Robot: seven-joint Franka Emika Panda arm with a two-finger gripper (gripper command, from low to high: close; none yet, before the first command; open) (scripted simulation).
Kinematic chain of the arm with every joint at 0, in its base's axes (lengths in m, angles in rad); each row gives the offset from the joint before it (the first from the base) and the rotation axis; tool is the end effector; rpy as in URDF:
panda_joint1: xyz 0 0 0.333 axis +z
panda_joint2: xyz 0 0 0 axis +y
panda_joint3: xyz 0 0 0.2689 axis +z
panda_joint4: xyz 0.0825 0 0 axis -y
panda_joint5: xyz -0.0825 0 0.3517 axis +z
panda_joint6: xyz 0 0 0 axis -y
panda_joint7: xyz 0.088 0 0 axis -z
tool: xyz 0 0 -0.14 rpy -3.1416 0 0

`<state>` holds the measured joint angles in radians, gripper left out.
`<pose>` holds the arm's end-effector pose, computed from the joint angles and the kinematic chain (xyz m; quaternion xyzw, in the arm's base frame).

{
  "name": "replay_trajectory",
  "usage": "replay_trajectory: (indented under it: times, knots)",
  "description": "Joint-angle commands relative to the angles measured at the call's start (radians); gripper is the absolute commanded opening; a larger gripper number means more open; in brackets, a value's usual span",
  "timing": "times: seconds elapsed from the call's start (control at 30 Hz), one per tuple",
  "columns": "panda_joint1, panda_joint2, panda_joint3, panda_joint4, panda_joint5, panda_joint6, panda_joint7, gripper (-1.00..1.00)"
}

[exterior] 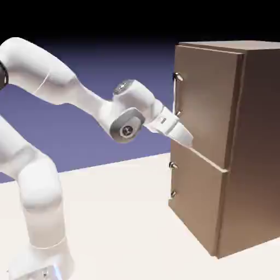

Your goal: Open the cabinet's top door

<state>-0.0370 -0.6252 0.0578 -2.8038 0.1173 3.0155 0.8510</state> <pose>0.4081 -0.0006 0.4373 -0.8155 0.4121 -0.3628 0.1830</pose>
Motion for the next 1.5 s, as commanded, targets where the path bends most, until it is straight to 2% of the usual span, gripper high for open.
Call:
replay_trajectory:
  times: [0.0, 1.47]
  knots:
    - [-0.018, -0.02, 0.021, 0.002, 0.044, -0.008, 0.041, 0.0]
    - [-0.817, -0.921, 0.964, 0.104, 1.957, -0.359, 1.834, 0.0]
